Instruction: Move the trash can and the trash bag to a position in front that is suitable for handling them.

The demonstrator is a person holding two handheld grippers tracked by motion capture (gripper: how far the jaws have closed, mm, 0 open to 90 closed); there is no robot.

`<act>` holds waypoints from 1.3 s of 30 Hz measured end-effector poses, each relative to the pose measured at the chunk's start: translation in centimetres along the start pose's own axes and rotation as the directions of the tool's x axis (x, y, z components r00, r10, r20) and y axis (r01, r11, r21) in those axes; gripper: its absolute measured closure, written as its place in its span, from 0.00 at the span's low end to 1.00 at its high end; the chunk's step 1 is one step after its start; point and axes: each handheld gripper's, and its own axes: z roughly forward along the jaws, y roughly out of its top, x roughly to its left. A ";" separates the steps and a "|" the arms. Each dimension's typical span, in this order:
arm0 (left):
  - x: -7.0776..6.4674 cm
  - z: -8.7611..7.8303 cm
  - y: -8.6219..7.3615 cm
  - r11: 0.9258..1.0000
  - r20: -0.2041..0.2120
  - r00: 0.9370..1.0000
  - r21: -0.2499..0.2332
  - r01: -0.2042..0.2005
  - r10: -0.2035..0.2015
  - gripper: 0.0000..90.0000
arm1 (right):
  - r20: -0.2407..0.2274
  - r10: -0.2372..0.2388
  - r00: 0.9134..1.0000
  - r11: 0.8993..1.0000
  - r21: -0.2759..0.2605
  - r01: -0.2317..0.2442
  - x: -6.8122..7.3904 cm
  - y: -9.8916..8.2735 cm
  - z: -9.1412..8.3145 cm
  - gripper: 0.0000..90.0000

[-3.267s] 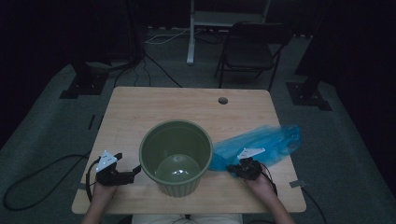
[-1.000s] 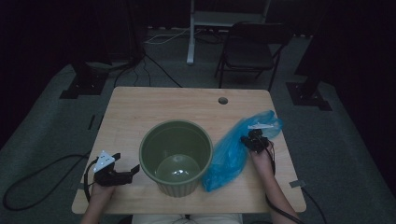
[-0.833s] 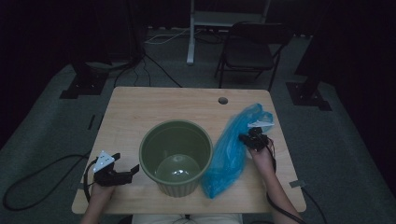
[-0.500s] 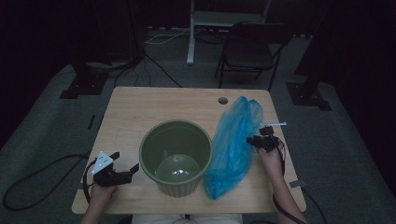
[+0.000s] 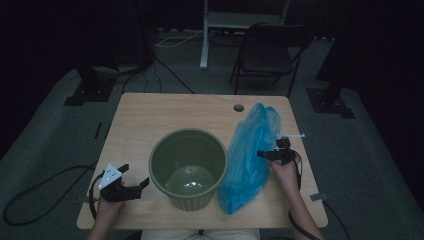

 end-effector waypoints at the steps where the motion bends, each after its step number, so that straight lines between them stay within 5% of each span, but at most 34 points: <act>1: 0.1 0.0 0.0 1.000 0.006 1.000 0.009 0.013 -0.013 0.00 | 0.002 0.004 1.000 1.000 0.005 -0.004 0.1 0.2 0.5 0.14; 5: 0.1 -0.2 -0.1 1.000 -0.008 1.000 0.002 0.023 -0.023 0.00 | 0.022 0.012 1.000 1.000 0.003 -0.012 0.8 1.4 2.2 0.16; 8: 0.1 -0.2 0.0 1.000 -0.012 1.000 0.003 0.021 -0.021 0.00 | 0.077 -0.028 0.997 1.000 0.004 0.028 1.7 2.2 3.2 0.18; 10: 0.0 -0.2 0.0 1.000 -0.014 1.000 0.006 0.019 -0.018 0.00 | 0.143 -0.090 0.986 0.996 0.012 0.089 2.6 2.4 3.9 0.22; 13: 0.0 -0.2 0.0 1.000 -0.017 1.000 0.008 0.013 -0.013 0.00 | 0.224 -0.194 0.955 0.981 0.021 0.194 4.1 1.9 4.5 0.35; 17: 0.1 0.0 0.2 0.999 -0.014 1.000 0.040 0.025 -0.024 0.00 | 0.193 -0.234 0.953 0.971 -0.006 0.240 4.8 1.3 4.1 0.70; 22: -0.1 0.1 0.3 0.999 -0.008 1.000 0.046 0.013 -0.012 0.00 | 0.181 -0.251 0.951 0.966 -0.017 0.258 4.7 0.4 3.4 0.98; 24: -0.1 0.2 0.3 0.999 -0.006 1.000 0.045 0.013 -0.013 0.00 | 0.153 -0.262 0.953 0.963 -0.021 0.268 4.4 0.0 3.0 0.99; 26: -0.2 0.2 0.3 0.999 -0.007 1.000 0.042 0.011 -0.011 0.00 | 0.066 -0.280 0.958 0.959 -0.016 0.281 3.8 -0.4 2.5 0.99; 31: -0.2 0.2 0.2 0.999 -0.012 1.000 0.032 0.002 -0.002 0.00 | -0.062 -0.312 0.948 0.949 0.022 0.314 1.8 -1.6 0.3 0.99; 35: -0.2 0.2 0.2 1.000 -0.010 1.000 0.028 0.006 -0.005 0.00 | -0.111 -0.311 0.944 0.947 0.043 0.317 0.2 -3.2 -1.9 0.98; 39: -0.3 0.2 0.2 1.000 -0.011 1.000 0.026 0.009 -0.009 0.00 | -0.125 -0.323 0.938 0.940 0.072 0.333 -1.3 -4.9 -3.7 0.82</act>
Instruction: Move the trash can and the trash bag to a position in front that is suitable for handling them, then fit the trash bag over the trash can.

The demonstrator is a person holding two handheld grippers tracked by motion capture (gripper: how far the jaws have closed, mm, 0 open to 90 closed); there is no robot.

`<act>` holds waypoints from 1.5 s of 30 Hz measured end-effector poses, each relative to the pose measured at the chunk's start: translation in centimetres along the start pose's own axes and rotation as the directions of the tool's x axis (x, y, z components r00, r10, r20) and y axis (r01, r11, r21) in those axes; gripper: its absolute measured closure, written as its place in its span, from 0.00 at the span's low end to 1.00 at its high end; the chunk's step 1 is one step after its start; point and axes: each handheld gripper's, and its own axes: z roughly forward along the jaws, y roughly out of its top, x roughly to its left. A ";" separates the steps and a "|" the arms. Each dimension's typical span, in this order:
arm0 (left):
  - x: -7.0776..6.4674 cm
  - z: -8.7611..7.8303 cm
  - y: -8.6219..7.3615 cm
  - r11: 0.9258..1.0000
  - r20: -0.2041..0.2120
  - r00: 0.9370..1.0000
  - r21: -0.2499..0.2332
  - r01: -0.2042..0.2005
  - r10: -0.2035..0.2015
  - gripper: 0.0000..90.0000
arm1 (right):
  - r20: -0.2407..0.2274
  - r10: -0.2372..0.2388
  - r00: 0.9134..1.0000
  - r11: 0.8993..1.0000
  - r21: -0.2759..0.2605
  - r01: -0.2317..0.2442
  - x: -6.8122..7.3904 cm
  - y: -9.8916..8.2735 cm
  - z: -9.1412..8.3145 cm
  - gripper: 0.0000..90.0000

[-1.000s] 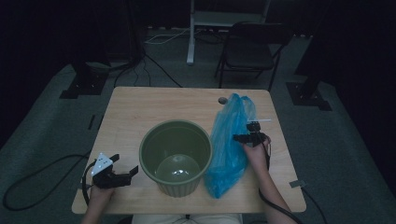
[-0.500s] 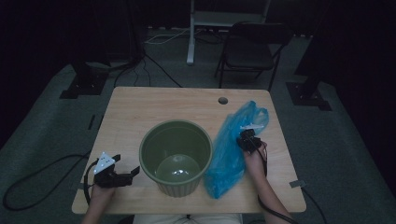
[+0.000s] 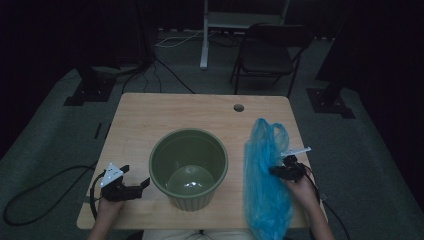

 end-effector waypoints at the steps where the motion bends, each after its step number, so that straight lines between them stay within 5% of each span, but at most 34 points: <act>1: 0.0 0.0 0.0 1.000 -0.002 1.000 -0.001 -0.002 0.002 0.00 | 0.009 -0.004 1.000 1.000 0.010 0.004 -0.1 -0.5 -0.4 0.68; 2: 0.0 -0.1 0.0 1.000 -0.002 1.000 0.000 -0.003 0.003 0.00 | 0.032 0.015 0.999 1.000 0.003 -0.015 -0.2 -0.9 -0.8 0.54; 4: 0.0 -0.1 0.0 1.000 -0.002 1.000 -0.006 0.005 -0.005 0.00 | 0.067 0.083 0.994 0.996 -0.023 -0.082 -0.6 -1.7 -1.8 0.41; 7: 0.1 -0.1 0.0 1.000 -0.002 1.000 -0.009 0.012 -0.013 0.00 | 0.086 0.124 0.989 0.990 -0.080 -0.117 -1.1 -2.2 -3.2 0.38; 11: 0.0 0.1 0.0 1.000 0.000 1.000 -0.001 0.003 -0.003 0.00 | 0.110 0.202 0.973 0.969 -0.168 -0.182 -2.1 -1.1 -4.9 0.32; 18: 0.0 0.1 0.0 1.000 -0.002 1.000 0.005 -0.007 0.007 0.00 | 0.133 0.243 0.961 0.966 -0.121 -0.228 -2.7 1.5 -2.3 0.23; 19: 0.1 0.0 0.0 1.000 -0.004 1.000 0.002 -0.005 0.005 0.00 | 0.142 0.273 0.951 0.960 -0.103 -0.260 -2.9 2.2 -1.0 0.22; 22: 0.1 0.0 0.0 1.000 -0.006 1.000 -0.001 -0.002 0.002 0.00 | 0.132 0.296 0.946 0.954 -0.089 -0.286 -2.8 2.7 0.1 0.21; 31: 0.0 0.0 -0.1 1.000 -0.004 1.000 0.004 -0.006 0.006 0.00 | 0.208 0.219 0.953 0.976 -0.039 -0.216 -0.9 3.7 2.7 0.20; 38: 0.1 0.1 0.0 1.000 -0.007 1.000 0.005 -0.006 0.006 0.00 | 0.263 0.158 0.952 0.987 -0.021 -0.158 0.2 3.9 3.4 0.20; 39: 0.1 0.1 0.0 1.000 -0.006 1.000 0.006 -0.006 0.006 0.00 | 0.305 0.108 0.946 0.993 0.009 -0.116 0.8 4.1 3.8 0.21; 41: 0.1 0.1 -0.1 1.000 -0.005 1.000 0.009 -0.003 0.003 0.00 | 0.294 0.093 0.951 0.995 0.004 -0.098 1.2 4.1 3.9 0.26; 42: 0.1 0.1 -0.1 1.000 -0.006 1.000 0.011 -0.005 0.005 0.00 | 0.282 0.073 0.957 0.997 -0.003 -0.075 1.6 4.2 4.0 0.40; 43: 0.1 0.2 -0.1 1.000 -0.004 1.000 0.012 -0.005 0.005 0.00 | 0.282 0.073 0.957 0.997 -0.003 -0.075 1.6 4.2 4.0 0.40; 44: 0.0 0.2 -0.1 1.000 -0.005 1.000 0.013 -0.005 0.006 0.00 | 0.273 0.061 0.960 0.998 -0.020 -0.058 2.2 4.3 4.1 0.56; 45: 0.0 0.2 -0.1 1.000 -0.004 1.000 0.013 -0.008 0.008 0.00 | 0.273 0.061 0.960 0.998 -0.020 -0.058 2.2 4.3 4.1 0.56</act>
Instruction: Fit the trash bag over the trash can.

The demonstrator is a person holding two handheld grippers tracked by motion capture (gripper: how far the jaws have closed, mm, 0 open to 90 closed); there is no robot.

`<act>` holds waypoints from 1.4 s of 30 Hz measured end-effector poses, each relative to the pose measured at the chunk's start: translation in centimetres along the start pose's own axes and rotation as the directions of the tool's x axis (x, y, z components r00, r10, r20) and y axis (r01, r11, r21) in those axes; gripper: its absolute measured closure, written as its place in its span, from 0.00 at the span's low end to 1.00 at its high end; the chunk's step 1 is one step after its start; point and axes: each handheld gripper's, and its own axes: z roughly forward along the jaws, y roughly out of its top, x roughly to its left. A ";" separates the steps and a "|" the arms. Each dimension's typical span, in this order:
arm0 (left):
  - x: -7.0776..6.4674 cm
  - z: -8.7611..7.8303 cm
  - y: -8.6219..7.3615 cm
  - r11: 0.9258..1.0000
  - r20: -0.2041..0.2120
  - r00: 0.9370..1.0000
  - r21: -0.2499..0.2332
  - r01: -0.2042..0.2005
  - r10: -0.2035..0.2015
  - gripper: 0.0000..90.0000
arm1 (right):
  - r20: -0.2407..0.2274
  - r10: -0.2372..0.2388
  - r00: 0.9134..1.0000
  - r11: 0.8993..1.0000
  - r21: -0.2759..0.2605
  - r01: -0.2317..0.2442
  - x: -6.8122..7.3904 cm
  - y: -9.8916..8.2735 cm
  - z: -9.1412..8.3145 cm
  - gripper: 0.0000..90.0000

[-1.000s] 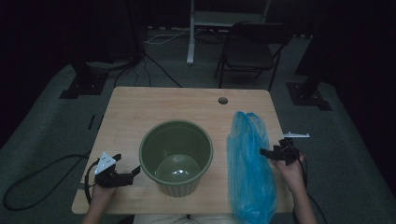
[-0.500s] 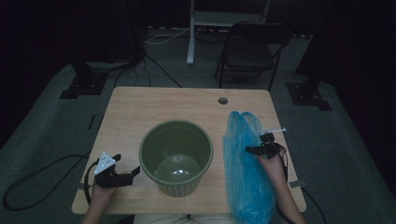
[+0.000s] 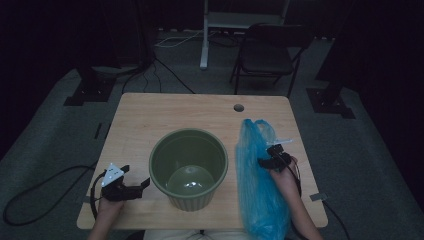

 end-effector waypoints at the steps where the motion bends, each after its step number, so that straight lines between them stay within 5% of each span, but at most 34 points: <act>1: 0.0 0.0 0.0 1.000 0.002 1.000 0.000 0.000 0.000 0.00 | -0.016 -0.023 1.000 1.000 -0.018 0.023 0.4 0.0 0.0 0.69; 5: 0.0 0.0 0.0 1.000 0.001 1.000 -0.001 0.001 -0.001 0.00 | -0.034 -0.058 0.998 0.997 -0.049 0.057 1.5 0.1 0.3 0.98; 10: 0.1 0.1 0.1 1.000 0.002 1.000 0.001 -0.004 0.004 0.00 | -0.068 -0.023 0.997 0.998 -0.068 0.018 1.4 0.2 0.1 1.00; 15: 0.2 0.4 0.1 1.000 0.006 1.000 0.002 -0.001 0.001 0.00 | -0.134 0.032 0.990 0.983 -0.175 -0.055 0.3 0.2 -2.8 1.00; 22: 0.0 0.6 0.1 1.000 0.007 1.000 0.006 -0.009 0.009 0.00 | -0.197 0.084 0.977 0.938 -0.316 -0.144 -1.7 0.4 -7.5 1.00; 26: 0.1 0.6 0.1 1.000 0.006 1.000 0.005 -0.005 0.005 0.00 | -0.231 0.098 0.968 0.902 -0.391 -0.184 -2.3 0.7 -10.1 1.00; 28: 0.1 0.7 0.1 1.000 0.007 1.000 0.009 -0.007 0.007 0.00 | -0.234 0.093 0.968 0.887 -0.423 -0.187 -2.4 1.0 -11.3 1.00; 30: 0.0 0.8 0.1 1.000 0.006 1.000 0.015 -0.009 0.009 0.00 | -0.259 0.090 0.962 0.857 -0.471 -0.207 -2.6 1.6 -13.0 1.00; 32: -0.1 0.9 0.1 1.000 0.007 1.000 0.017 -0.014 0.014 0.00 | -0.260 0.085 0.962 0.852 -0.481 -0.206 -2.6 1.7 -13.4 1.00; 35: -0.3 1.4 0.4 0.999 0.003 0.999 0.025 -0.034 0.034 0.00 | -0.264 0.058 0.963 0.822 -0.534 -0.196 -2.2 2.6 -15.7 1.00; 37: -0.4 1.7 0.5 0.999 0.007 0.999 0.031 -0.043 0.043 0.00 | -0.263 0.056 0.963 0.818 -0.541 -0.195 -2.2 2.7 -16.0 1.00; 42: -1.0 2.4 0.7 0.995 0.022 0.996 0.058 -0.083 0.082 0.00 | -0.309 0.033 0.951 0.777 -0.590 -0.218 -2.2 3.8 -18.4 1.00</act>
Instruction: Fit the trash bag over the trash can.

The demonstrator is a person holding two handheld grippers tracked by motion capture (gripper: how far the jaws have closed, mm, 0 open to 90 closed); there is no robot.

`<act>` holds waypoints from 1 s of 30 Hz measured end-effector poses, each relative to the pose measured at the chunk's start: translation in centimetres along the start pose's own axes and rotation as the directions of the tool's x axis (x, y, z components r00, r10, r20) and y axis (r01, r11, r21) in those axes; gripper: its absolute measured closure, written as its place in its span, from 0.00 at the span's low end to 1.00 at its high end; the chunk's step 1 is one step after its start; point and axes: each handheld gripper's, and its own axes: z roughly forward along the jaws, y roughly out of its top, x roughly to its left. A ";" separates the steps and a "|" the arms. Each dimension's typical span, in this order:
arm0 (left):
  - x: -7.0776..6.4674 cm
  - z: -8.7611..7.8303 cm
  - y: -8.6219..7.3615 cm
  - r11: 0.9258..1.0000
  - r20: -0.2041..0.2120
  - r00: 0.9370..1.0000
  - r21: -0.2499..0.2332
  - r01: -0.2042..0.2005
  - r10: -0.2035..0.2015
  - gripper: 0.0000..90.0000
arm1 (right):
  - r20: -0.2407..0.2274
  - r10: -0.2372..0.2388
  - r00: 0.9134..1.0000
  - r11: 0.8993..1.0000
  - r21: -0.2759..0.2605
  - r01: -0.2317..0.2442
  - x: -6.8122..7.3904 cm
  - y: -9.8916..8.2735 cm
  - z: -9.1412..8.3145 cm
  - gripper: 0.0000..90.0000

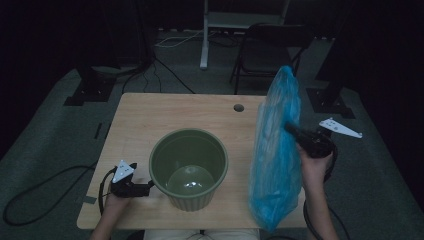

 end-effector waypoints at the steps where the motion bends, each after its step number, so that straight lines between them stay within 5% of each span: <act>1: -0.1 0.1 0.1 1.000 0.003 1.000 0.001 -0.004 0.004 0.00 | -0.014 0.000 1.000 1.000 -0.018 0.000 0.2 0.6 -0.4 1.00; 11: -0.8 1.1 0.3 0.998 0.034 0.999 0.041 -0.044 0.043 0.00 | -0.131 -0.006 0.991 0.987 -0.159 -0.015 2.3 4.2 -3.2 1.00; 19: -0.8 1.3 0.4 0.999 0.040 0.999 0.043 -0.032 0.030 0.00 | -0.184 -0.028 0.982 0.970 -0.243 -0.018 3.7 7.0 -4.6 1.00; 25: -1.2 1.8 0.8 0.998 0.044 0.998 0.053 -0.045 0.043 0.00 | -0.265 -0.071 0.962 0.943 -0.333 -0.022 6.2 10.4 -5.5 1.00; 29: -1.6 2.3 0.9 0.998 0.058 0.997 0.053 -0.046 0.043 0.00 | -0.326 -0.096 0.940 0.928 -0.370 -0.033 8.0 12.6 -5.4 1.00; 30: -1.7 2.4 1.0 0.997 0.060 0.997 0.057 -0.050 0.047 0.00 | -0.343 -0.111 0.933 0.917 -0.396 -0.036 9.0 13.5 -5.2 1.00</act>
